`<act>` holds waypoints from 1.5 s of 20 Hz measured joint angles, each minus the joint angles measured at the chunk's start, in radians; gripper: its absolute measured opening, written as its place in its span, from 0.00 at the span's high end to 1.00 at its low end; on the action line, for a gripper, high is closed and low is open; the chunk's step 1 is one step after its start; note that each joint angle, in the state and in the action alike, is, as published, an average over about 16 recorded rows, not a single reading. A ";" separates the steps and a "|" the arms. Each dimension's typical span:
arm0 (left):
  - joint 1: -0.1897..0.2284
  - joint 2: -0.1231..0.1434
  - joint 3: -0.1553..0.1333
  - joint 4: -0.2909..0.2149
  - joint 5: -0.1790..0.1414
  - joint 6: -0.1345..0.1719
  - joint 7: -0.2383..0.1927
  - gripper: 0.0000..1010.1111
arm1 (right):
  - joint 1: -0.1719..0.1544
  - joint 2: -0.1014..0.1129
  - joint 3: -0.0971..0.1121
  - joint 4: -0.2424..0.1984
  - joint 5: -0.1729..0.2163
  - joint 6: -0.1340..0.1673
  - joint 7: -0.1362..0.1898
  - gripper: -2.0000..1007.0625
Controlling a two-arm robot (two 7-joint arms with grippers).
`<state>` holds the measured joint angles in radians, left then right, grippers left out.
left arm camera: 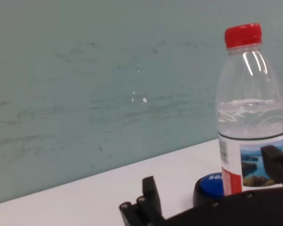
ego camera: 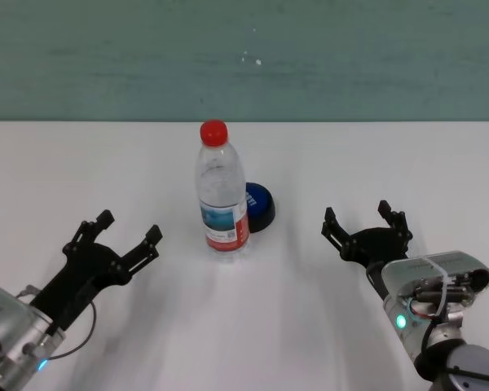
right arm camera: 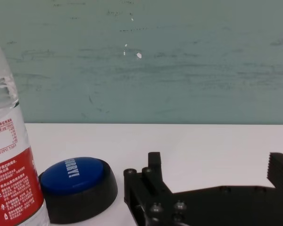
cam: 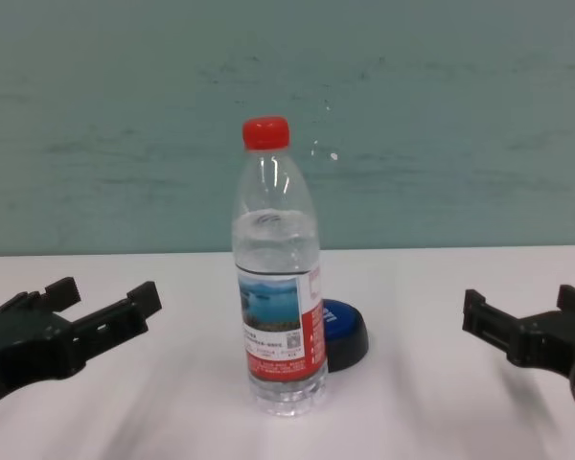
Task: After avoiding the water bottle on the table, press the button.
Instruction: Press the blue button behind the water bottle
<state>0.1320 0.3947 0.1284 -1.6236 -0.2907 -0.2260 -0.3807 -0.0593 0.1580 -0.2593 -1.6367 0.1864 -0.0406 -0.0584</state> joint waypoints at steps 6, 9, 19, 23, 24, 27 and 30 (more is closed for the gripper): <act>0.000 -0.002 0.001 0.002 0.005 -0.001 0.004 0.00 | 0.000 -0.002 0.010 -0.012 -0.007 0.019 0.012 0.00; 0.000 -0.002 0.001 0.002 0.004 -0.001 0.004 0.00 | 0.003 -0.002 0.017 -0.020 -0.011 0.036 0.023 0.00; 0.000 -0.002 0.001 0.002 0.003 0.000 0.003 0.00 | 0.032 -0.002 0.049 -0.042 -0.030 0.110 0.076 0.00; 0.000 -0.002 0.001 0.002 0.003 0.000 0.003 0.00 | 0.053 -0.003 0.058 -0.040 -0.040 0.135 0.100 0.00; 0.000 -0.002 0.001 0.002 0.003 0.000 0.003 0.00 | 0.059 -0.003 0.060 -0.038 -0.042 0.140 0.106 0.00; 0.000 -0.002 0.001 0.002 0.003 0.000 0.003 0.00 | 0.079 -0.004 0.066 -0.028 -0.049 0.154 0.126 0.00; 0.000 -0.002 0.001 0.002 0.003 0.000 0.003 0.00 | 0.100 -0.006 0.071 -0.015 -0.057 0.167 0.145 0.00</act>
<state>0.1317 0.3931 0.1293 -1.6213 -0.2877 -0.2260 -0.3773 0.0408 0.1520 -0.1887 -1.6513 0.1296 0.1259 0.0868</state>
